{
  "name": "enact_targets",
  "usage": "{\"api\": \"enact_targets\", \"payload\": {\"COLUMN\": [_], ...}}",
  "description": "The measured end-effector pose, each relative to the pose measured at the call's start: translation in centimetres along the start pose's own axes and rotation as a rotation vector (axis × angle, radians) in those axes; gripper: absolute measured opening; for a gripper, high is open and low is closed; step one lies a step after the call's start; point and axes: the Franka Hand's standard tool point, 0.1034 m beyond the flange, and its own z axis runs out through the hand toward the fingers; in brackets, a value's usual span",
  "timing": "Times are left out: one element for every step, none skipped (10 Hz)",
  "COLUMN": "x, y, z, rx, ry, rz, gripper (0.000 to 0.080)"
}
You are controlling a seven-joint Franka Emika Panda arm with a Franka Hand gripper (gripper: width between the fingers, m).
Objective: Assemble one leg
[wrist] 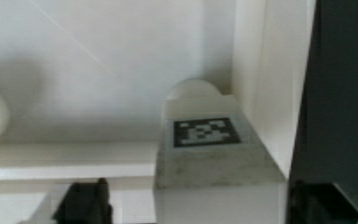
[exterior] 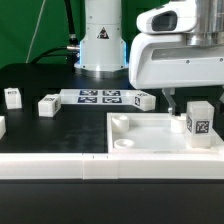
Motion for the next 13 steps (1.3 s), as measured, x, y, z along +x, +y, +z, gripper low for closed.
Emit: {"api": "enact_targets", "payload": {"x": [0.0,0.0,-0.01,-0.02,-0.08,-0.14,-0.19,-0.14,-0.05,0.01,0.04,0.03,0.01], "y": [-0.01,-0.01,0.01,0.02,-0.09,-0.14,-0.22,-0.33,-0.39,-0.39,-0.38,-0.38,-0.49], "z": [0.0,0.0,0.01,0.01,0.04,0.09,0.15,0.21,0.2,0.21,0.2,0.21,0.2], "rx": [0.0,0.0,0.003,0.014,0.021,0.019,0.019,0.019,0.016,0.017,0.028,0.039,0.039], "ry": [0.0,0.0,-0.001,-0.003,-0.007,-0.009,-0.008,0.003,0.012,0.015,0.01,0.001,0.0], "rz": [0.005,0.038,0.064,0.191,0.345,0.424,0.582,0.756,0.888,0.96,1.066,1.216,1.325], "gripper": [0.0353,0.0291,0.0291,0.0291,0.0291,0.0291,0.0291,0.0291,0.0292,0.0292,0.0292,0.0292,0.0292]}}
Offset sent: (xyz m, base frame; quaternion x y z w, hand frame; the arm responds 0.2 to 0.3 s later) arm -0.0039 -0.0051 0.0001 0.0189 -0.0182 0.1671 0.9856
